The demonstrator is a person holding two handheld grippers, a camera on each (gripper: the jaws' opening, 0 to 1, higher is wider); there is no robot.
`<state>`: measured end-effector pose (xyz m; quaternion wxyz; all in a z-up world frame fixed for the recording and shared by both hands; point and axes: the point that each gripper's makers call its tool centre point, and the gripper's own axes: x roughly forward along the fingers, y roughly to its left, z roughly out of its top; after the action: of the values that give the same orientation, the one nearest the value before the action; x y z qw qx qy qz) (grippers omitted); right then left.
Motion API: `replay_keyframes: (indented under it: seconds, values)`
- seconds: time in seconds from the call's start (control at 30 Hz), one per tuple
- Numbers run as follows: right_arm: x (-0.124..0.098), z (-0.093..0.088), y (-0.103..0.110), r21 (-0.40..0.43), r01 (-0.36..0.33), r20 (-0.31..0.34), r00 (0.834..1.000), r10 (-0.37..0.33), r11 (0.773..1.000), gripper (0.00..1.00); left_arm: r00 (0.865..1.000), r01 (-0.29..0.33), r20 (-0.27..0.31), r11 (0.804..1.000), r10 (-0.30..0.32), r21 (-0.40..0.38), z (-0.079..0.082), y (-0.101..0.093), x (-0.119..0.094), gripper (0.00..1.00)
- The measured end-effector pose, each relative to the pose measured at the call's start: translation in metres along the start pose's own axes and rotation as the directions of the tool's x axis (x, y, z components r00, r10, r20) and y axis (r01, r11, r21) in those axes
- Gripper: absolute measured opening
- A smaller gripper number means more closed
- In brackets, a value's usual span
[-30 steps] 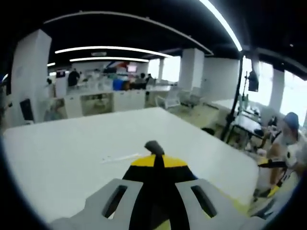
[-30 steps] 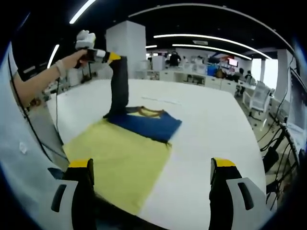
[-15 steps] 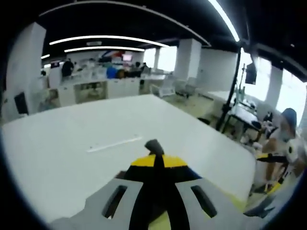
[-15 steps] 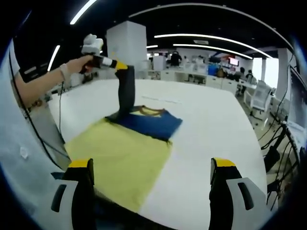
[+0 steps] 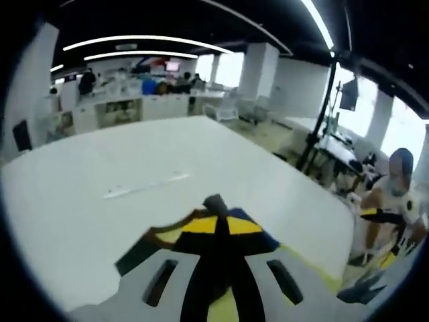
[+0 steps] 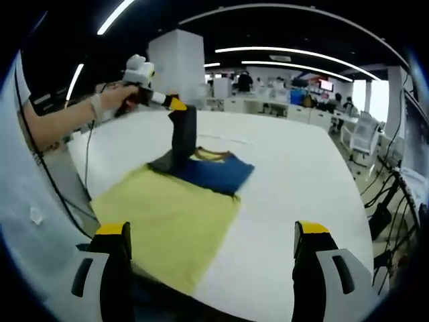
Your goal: Fold the garment on the visible template until the final outline fits inside the template.
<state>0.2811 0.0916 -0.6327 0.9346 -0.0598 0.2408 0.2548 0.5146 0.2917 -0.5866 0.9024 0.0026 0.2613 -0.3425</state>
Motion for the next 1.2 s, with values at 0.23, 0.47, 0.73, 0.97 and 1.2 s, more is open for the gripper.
replay_keyframes:
  seconds: [0.23,0.47,0.73,0.97,1.2]
  values:
    - [0.001,0.001,-0.007,0.002,0.007,0.005,1.000,-0.007,1.000,1.00,0.999,0.017,-0.043,0.999,-0.018,-0.032,-0.018,-0.005,0.020,0.00]
    - [0.000,0.000,-0.009,0.000,0.004,0.003,1.000,-0.004,1.000,1.00,0.997,0.033,-0.071,0.997,-0.038,-0.067,-0.033,-0.011,0.036,0.00]
    - [-0.003,0.000,-0.015,0.011,0.007,0.010,1.000,-0.007,1.000,1.00,0.996,0.036,-0.073,0.995,-0.043,-0.096,-0.038,-0.018,0.051,0.00]
    - [-0.003,-0.002,-0.019,0.009,0.008,0.006,1.000,-0.008,1.000,1.00,0.993,0.047,-0.100,0.992,-0.059,-0.117,-0.049,-0.029,0.065,0.00]
    - [-0.001,-0.006,-0.019,0.015,-0.004,0.002,1.000,0.004,1.000,1.00,0.991,0.048,-0.116,0.988,-0.065,-0.144,-0.060,-0.038,0.076,0.00]
